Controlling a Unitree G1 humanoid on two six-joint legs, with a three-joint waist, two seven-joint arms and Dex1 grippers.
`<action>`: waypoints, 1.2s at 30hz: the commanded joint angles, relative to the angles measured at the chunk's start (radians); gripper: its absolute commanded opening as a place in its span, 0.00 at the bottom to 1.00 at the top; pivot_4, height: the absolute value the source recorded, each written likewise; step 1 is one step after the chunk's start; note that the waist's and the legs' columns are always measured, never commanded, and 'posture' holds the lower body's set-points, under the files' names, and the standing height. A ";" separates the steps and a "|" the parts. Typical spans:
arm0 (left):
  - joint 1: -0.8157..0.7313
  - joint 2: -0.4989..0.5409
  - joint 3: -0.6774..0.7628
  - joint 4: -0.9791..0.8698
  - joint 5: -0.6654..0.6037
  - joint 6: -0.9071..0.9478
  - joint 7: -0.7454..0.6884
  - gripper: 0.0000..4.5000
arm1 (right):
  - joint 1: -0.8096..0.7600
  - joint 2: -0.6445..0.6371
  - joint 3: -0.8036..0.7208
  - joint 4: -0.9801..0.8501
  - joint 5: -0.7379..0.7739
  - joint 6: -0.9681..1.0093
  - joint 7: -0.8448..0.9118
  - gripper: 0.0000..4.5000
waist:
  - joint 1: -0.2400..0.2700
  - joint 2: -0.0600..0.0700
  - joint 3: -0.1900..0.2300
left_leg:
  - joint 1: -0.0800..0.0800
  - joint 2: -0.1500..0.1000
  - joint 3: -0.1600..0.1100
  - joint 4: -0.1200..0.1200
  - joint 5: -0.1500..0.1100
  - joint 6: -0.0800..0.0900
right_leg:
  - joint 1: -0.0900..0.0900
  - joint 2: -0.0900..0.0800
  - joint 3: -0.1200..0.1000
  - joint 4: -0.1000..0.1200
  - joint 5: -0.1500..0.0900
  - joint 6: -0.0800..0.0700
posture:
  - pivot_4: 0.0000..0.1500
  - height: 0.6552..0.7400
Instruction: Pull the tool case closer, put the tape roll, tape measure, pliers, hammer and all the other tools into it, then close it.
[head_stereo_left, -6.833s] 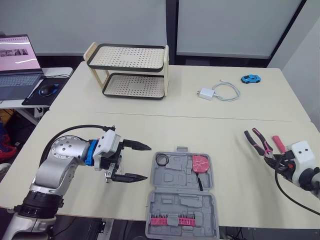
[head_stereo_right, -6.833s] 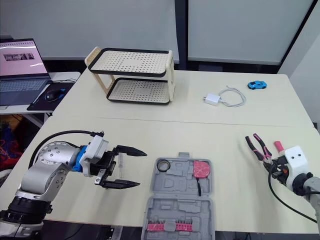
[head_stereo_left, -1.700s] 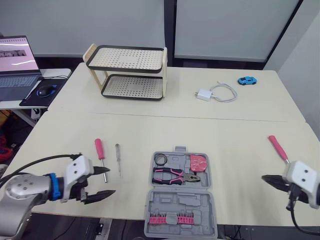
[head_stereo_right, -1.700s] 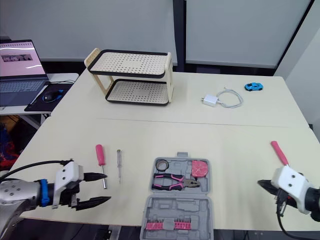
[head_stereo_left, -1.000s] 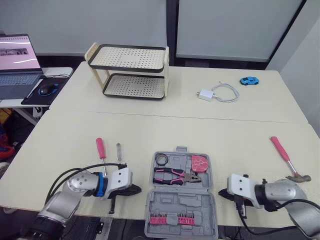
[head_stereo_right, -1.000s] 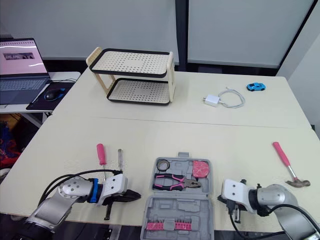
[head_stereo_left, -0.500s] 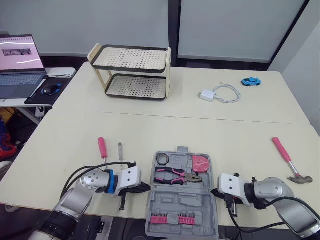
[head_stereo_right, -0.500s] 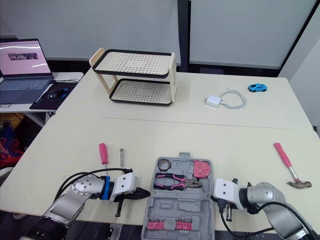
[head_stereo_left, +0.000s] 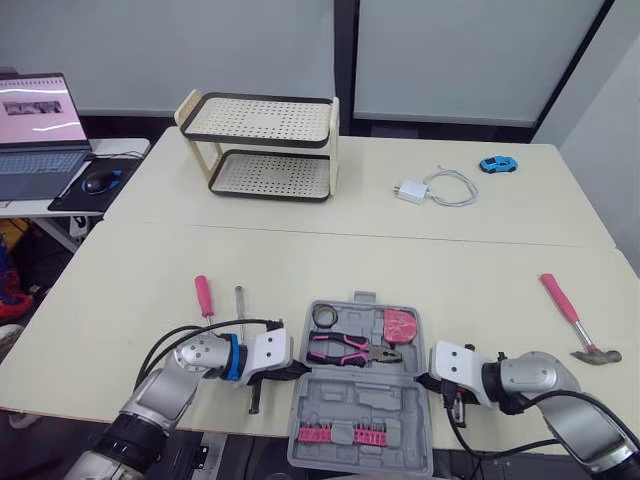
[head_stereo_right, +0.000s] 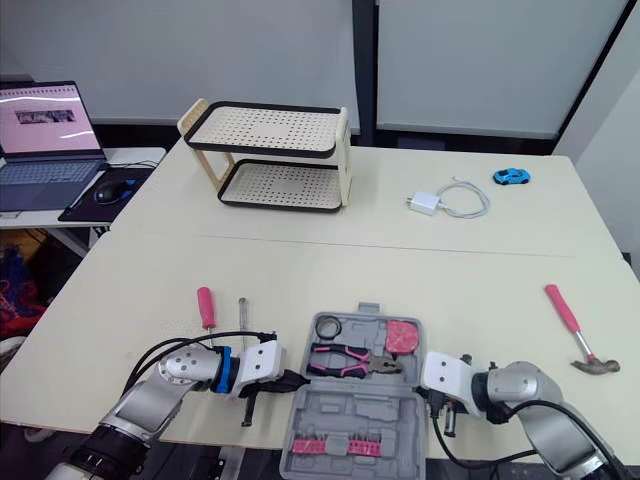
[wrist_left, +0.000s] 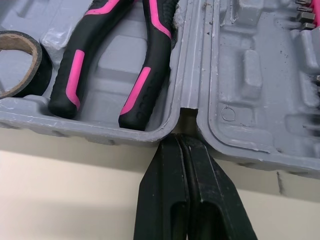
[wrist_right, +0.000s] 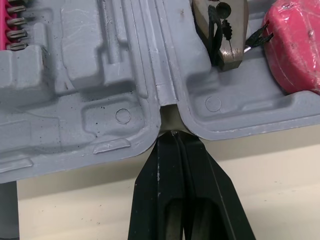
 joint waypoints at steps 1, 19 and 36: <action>-0.018 -0.034 -0.034 0.006 0.021 0.011 0.026 0.01 | -0.030 0.033 0.015 -0.038 0.027 0.002 -0.012 0.00 | 0.000 0.000 0.000 | 0.000 0.000 0.000 0.000 0.000 0.000 | 0.000 0.000 0.000 0.000 0.000 0.000 | 1.00 0.94; -0.142 -0.106 -0.032 0.123 0.065 -0.026 0.048 0.01 | -0.148 0.071 0.032 0.048 0.015 0.038 -0.027 0.00 | 0.001 0.000 0.000 | -0.001 -0.001 0.000 0.000 0.000 0.000 | 0.000 0.000 0.000 0.000 0.000 0.000 | 1.00 0.94; -0.210 -0.142 -0.030 0.228 0.094 -0.075 0.057 0.01 | -0.216 0.085 0.040 0.119 0.003 0.028 -0.032 0.00 | 0.000 0.000 0.000 | -0.001 -0.001 0.000 0.000 0.000 0.000 | 0.000 0.000 0.000 0.000 0.000 0.000 | 1.00 0.94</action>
